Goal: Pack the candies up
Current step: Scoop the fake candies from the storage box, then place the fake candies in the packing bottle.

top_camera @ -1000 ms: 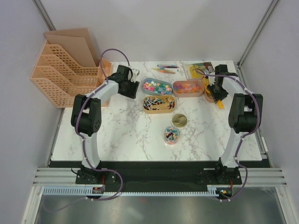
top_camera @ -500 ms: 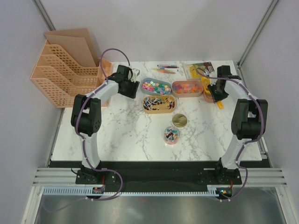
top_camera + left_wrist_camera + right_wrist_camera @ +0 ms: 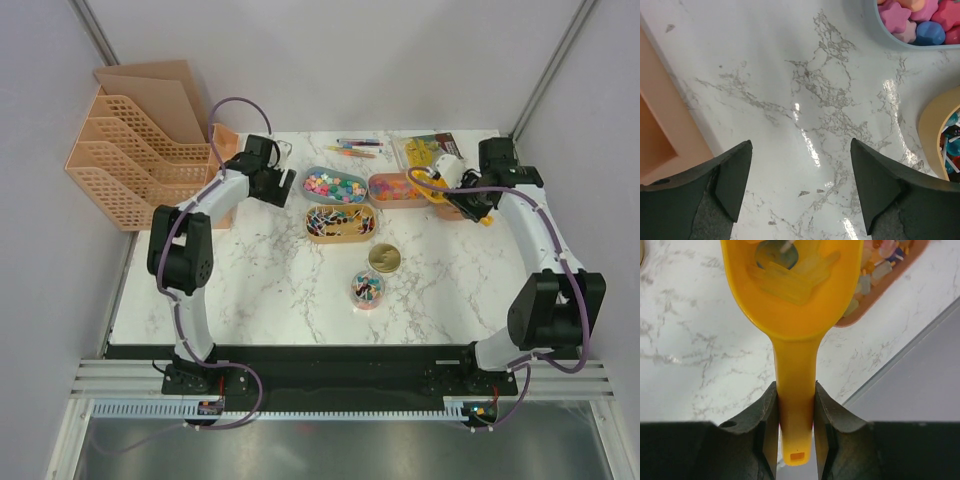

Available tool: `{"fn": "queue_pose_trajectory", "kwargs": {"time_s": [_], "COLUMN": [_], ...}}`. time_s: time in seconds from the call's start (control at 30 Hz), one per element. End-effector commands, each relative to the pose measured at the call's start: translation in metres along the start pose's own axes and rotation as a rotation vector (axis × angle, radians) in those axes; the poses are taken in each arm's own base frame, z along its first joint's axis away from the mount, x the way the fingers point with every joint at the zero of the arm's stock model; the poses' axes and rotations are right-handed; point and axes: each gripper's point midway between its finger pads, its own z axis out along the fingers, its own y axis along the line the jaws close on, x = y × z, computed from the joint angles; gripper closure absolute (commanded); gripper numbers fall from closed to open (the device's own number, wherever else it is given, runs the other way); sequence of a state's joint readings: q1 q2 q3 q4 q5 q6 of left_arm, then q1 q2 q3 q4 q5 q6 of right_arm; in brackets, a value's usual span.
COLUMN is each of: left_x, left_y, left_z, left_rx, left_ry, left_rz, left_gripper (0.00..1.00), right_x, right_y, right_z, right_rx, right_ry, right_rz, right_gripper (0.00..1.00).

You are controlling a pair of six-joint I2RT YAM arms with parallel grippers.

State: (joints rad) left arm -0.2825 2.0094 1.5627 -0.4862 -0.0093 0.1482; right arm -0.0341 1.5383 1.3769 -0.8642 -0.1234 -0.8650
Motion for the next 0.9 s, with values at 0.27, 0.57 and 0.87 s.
{"fn": "queue_pose_trajectory", "kwargs": {"time_s": [0.27, 0.57, 0.87], "left_x": [-0.022, -0.001, -0.001], "left_y": [0.046, 0.044, 0.045], "left_z": [-0.041, -0.048, -0.053], "left_rx": [-0.220, -0.187, -0.195], "left_ry": [-0.096, -0.078, -0.086], "left_rz": [0.023, -0.028, -0.049], "left_gripper": [0.08, 0.00, 0.00], "right_x": [-0.016, -0.012, -0.012], "right_y": [0.084, 0.126, 0.127], "right_z": [-0.031, -0.037, -0.042], "right_rx": [-0.253, -0.291, -0.269], "right_ry": [0.029, 0.112, 0.251], "right_rz": [-0.729, -1.056, -1.231], "right_gripper": [1.00, 1.00, 1.00]}}
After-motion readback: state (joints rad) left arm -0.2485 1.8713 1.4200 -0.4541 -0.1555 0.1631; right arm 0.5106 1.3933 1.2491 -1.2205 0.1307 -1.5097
